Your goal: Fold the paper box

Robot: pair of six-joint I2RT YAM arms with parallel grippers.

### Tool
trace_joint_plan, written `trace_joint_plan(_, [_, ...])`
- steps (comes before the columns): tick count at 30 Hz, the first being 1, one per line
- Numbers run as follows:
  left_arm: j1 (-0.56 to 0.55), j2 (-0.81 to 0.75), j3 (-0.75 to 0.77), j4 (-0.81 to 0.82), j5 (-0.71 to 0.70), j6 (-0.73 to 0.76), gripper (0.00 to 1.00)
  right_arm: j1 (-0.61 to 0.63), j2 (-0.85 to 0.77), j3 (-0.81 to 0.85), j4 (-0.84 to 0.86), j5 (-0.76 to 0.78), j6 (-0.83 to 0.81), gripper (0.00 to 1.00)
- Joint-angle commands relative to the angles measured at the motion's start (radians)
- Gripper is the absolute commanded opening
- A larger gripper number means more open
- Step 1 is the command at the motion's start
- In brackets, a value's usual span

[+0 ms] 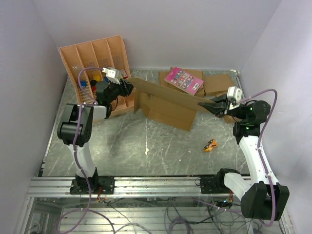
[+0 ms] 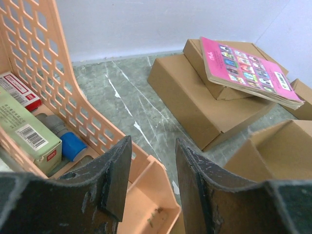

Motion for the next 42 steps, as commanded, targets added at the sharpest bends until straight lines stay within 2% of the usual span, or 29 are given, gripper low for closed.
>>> trace_joint_plan(1, [-0.022, 0.063, 0.081, -0.02, 0.008, 0.013, 0.52, -0.006, 0.001, 0.009, -0.056, -0.024, 0.013, 0.0])
trace_joint_plan(8, [-0.039, 0.125, 0.134, -0.023, 0.144, 0.019, 0.51, -0.007, 0.007, 0.011, -0.066, -0.017, 0.003, 0.0])
trace_joint_plan(15, [-0.042, 0.072, 0.033, 0.068, 0.25, 0.002, 0.5, -0.008, 0.019, 0.012, -0.071, -0.006, 0.001, 0.0])
trace_joint_plan(29, [-0.055, -0.015, -0.132, 0.188, 0.257, -0.017, 0.53, -0.007, 0.015, 0.001, -0.067, 0.001, 0.003, 0.0])
trace_joint_plan(42, [-0.097, 0.011, -0.13, 0.167, 0.273, 0.042, 0.6, -0.007, 0.015, 0.0, -0.075, -0.002, -0.004, 0.0])
